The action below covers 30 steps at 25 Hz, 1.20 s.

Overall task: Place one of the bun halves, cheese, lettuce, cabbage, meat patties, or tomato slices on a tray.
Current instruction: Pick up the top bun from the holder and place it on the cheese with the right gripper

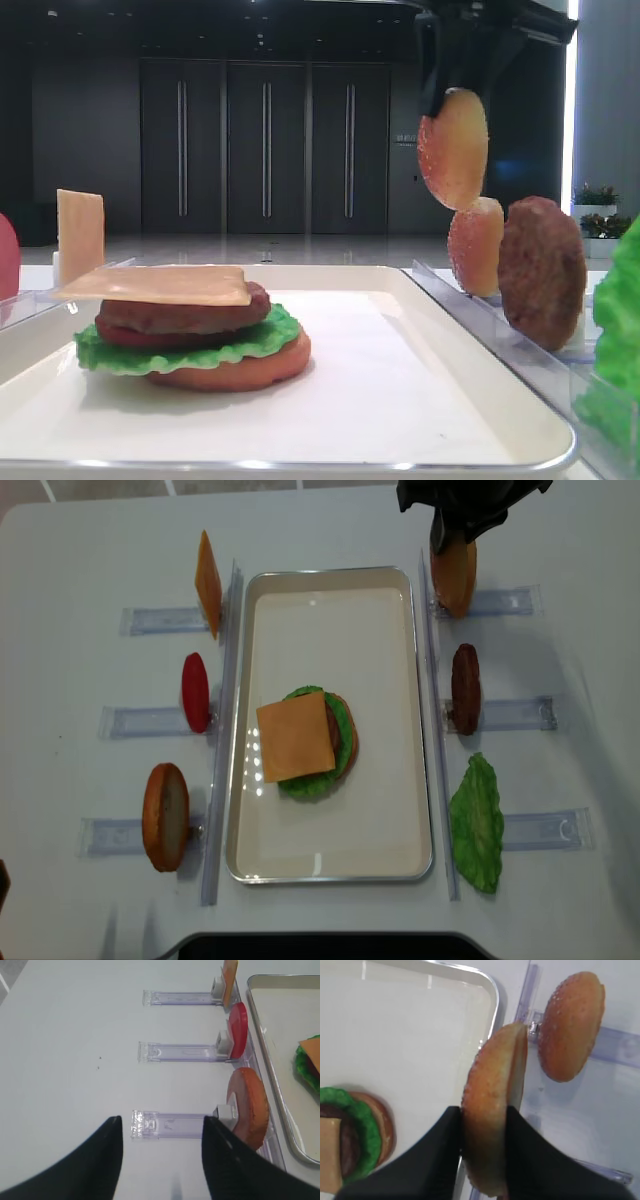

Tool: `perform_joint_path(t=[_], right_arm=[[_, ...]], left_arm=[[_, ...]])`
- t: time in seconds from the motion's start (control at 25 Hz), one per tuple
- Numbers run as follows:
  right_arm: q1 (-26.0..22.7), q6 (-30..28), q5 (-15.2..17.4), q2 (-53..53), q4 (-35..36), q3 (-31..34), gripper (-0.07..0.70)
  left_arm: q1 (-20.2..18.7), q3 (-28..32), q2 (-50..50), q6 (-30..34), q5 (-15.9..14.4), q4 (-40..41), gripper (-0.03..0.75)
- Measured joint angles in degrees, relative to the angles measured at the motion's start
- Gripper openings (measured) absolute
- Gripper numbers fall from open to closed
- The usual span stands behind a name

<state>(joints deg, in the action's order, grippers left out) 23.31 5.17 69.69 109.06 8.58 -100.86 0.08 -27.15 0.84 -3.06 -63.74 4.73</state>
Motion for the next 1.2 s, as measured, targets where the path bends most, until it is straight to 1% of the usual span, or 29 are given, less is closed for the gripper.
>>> perform_joint_path(t=[0.12, 0.24, 0.32, 0.48, 0.6, 0.68, 0.72, 0.76, 0.92, 1.0, 1.08, 1.2], right_arm=[[2.81, 1.77, 0.00, -2.47, 0.00, 2.25, 0.188], [6.99, 4.53, -1.43, -6.82, 0.07, 7.23, 0.188], [9.77, 6.59, -3.48, -9.43, 0.13, 11.66, 0.187], [14.83, 10.55, -8.40, -11.32, 0.13, 19.11, 0.188], [17.39, 11.82, -10.78, -11.32, 0.32, 21.08, 0.185], [18.40, 11.47, -12.70, -11.32, 2.20, 21.09, 0.183], [18.61, 10.32, -13.92, -11.32, 4.16, 21.09, 0.183], [18.68, 8.01, -14.94, -11.32, 7.41, 21.09, 0.183], [18.68, -4.68, -20.40, -11.32, 23.26, 21.57, 0.181], [18.31, -10.40, -22.33, -11.17, 30.11, 22.45, 0.181], [17.22, -15.85, -22.95, -10.71, 36.30, 23.94, 0.181], [15.03, -22.60, -23.39, -9.70, 43.10, 26.58, 0.181]], left_arm=[[0.00, 0.00, 0.00, 0.00, 0.00, 0.00, 0.391], [0.00, 0.00, 0.00, 0.00, 0.00, 0.00, 0.391], [0.00, 0.00, 0.00, 0.00, 0.00, 0.00, 0.391], [0.00, 0.00, 0.00, 0.00, 0.00, 0.00, 0.391], [0.00, 0.00, 0.00, 0.00, 0.00, 0.00, 0.391], [0.00, 0.00, 0.00, 0.00, 0.00, 0.00, 0.391], [0.00, 0.00, 0.00, 0.00, 0.00, 0.00, 0.391], [0.00, 0.00, 0.00, 0.00, 0.00, 0.00, 0.391], [0.00, 0.00, 0.00, 0.00, 0.00, 0.00, 0.391], [0.00, 0.00, 0.00, 0.00, 0.00, 0.00, 0.391], [0.00, 0.00, 0.00, 0.00, 0.00, 0.00, 0.391], [0.00, 0.00, 0.00, 0.00, 0.00, 0.00, 0.391]])
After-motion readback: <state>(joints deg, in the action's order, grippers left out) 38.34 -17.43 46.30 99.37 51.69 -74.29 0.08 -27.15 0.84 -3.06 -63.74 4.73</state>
